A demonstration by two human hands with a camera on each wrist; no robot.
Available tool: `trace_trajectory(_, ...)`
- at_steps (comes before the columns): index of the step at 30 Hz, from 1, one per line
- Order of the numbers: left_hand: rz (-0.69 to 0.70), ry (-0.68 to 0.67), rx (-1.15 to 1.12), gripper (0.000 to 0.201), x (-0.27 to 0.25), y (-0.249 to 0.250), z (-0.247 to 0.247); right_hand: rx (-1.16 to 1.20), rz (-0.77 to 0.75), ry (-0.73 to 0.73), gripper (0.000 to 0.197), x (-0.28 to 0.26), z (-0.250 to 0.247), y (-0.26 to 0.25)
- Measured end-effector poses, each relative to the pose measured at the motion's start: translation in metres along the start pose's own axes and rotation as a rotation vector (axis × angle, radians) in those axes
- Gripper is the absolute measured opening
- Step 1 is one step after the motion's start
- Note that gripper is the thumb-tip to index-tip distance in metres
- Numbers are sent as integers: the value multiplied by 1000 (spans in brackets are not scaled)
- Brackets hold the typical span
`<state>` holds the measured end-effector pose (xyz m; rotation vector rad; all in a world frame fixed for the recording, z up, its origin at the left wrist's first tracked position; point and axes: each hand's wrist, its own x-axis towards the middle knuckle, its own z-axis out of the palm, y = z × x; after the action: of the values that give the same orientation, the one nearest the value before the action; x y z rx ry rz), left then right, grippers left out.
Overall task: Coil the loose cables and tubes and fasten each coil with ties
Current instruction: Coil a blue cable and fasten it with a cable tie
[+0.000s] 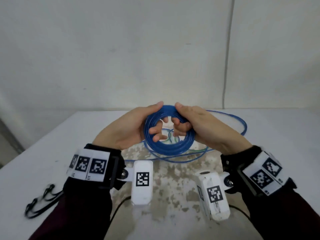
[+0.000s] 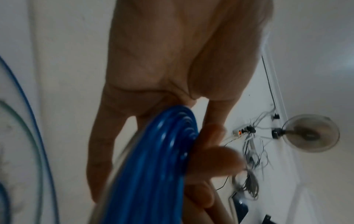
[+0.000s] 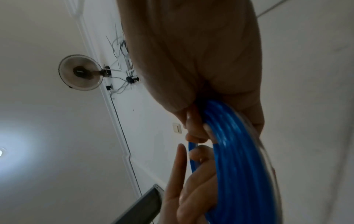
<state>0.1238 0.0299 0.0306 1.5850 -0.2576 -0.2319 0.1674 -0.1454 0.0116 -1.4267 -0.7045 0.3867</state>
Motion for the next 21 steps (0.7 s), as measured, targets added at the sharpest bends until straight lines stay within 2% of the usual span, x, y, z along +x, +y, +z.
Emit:
trace_trajectory(2,-11,46,73,38,-9,-7,-1,10,63,-1,42,2,12,6)
trace_trajectory(6,67,246,71,37,-20,-21,0,170,183,62,36,4,28,19)
trace_trajectory(10,118,368,66,37,-28,-31,4,101,194,98,39,4,37,31)
trace_trajectory(13,105,388,7,41,-36,-38,2,86,162,142,39,8,52,32)
trace_trajectory(17,13,389,202,57,-65,-34,-34,107,166,73,37,17,79,32)
trace_trajectory(19,-59,446,329,50,-87,-31,-61,146,200,19,37,21,95,34)
trace_trajectory(21,-203,512,664,33,-107,-35,-91,189,233,-29,36,26,109,38)
